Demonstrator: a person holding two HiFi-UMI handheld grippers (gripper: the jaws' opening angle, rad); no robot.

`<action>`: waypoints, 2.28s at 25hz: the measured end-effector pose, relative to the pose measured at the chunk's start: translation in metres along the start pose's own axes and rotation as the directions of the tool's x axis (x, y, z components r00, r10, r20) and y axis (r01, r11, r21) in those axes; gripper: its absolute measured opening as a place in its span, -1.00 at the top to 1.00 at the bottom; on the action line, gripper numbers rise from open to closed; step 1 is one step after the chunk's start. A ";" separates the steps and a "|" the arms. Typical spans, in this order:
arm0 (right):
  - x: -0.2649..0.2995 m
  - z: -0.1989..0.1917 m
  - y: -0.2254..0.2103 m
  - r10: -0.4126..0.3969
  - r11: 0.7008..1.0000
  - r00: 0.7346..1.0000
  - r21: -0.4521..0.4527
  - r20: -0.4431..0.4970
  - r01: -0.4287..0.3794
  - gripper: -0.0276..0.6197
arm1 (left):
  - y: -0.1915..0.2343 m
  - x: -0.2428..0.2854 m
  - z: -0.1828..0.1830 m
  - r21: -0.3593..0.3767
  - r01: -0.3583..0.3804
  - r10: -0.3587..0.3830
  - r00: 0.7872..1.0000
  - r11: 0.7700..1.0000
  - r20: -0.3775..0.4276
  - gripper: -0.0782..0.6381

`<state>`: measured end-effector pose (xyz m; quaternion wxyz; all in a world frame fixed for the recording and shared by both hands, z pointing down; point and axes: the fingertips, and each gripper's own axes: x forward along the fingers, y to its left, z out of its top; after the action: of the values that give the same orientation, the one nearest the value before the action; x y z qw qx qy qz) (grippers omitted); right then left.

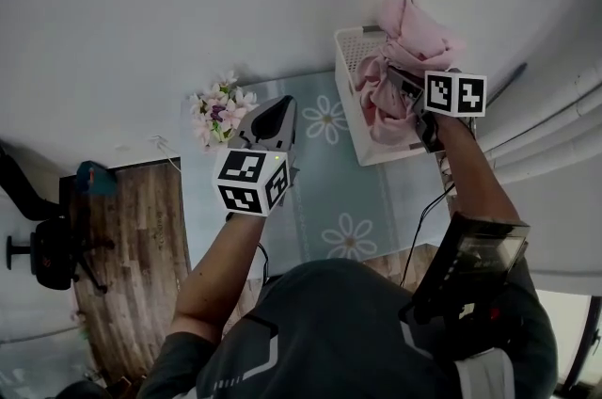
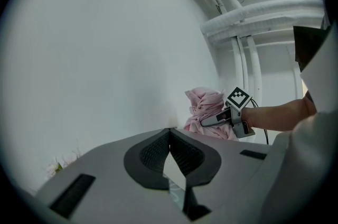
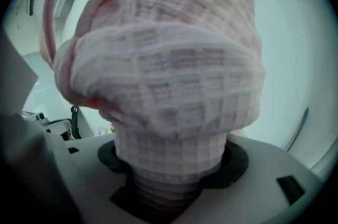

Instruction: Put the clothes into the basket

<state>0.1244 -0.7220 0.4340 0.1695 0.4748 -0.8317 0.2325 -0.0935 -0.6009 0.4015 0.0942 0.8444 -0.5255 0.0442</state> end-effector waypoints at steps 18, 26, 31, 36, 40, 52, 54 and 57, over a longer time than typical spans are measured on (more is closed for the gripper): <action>0.095 -0.096 -0.022 -0.071 0.993 0.936 -0.111 -0.344 0.034 -0.14 | 0.030 0.036 -0.048 -0.072 0.004 -0.012 0.995 0.997 -0.103 0.76; 0.121 -0.138 -0.035 -0.059 0.998 0.895 -0.053 -0.442 0.040 -0.14 | 0.033 0.047 -0.066 -0.061 0.010 -0.019 0.989 0.998 -0.148 0.76; 0.134 -0.167 -0.039 -0.055 0.998 0.853 -0.063 -0.519 0.027 -0.14 | 0.041 0.043 -0.077 -0.112 -0.016 -0.003 0.986 0.994 -0.169 0.76; 0.144 -0.189 -0.039 -0.026 1.000 0.806 -0.018 -0.592 0.020 -0.14 | 0.038 0.044 -0.080 -0.089 -0.006 -0.010 0.985 0.996 -0.174 0.76; 0.150 -0.206 -0.039 -0.008 1.000 0.773 0.001 -0.635 0.012 -0.14 | 0.035 0.046 -0.077 -0.082 0.005 -0.018 0.987 0.997 -0.160 0.76; 0.162 -0.220 -0.042 -0.005 1.000 0.748 -0.019 -0.663 -0.010 -0.21 | 0.031 0.043 -0.086 -0.079 -0.009 -0.003 0.988 0.997 -0.152 0.76; 0.162 -0.220 -0.042 -0.001 1.000 0.749 -0.017 -0.662 -0.014 -0.22 | 0.030 0.042 -0.088 -0.083 -0.008 -0.005 0.988 0.997 -0.157 0.76; 0.164 -0.220 -0.042 0.006 1.000 0.750 -0.016 -0.662 -0.021 -0.22 | 0.027 0.038 -0.091 -0.084 -0.007 -0.007 0.986 0.996 -0.166 0.76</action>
<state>0.0939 -0.7366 0.7092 0.4563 0.3539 -0.7239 0.3774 -0.0981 -0.6272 0.5002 0.1732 0.8332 -0.5171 0.0921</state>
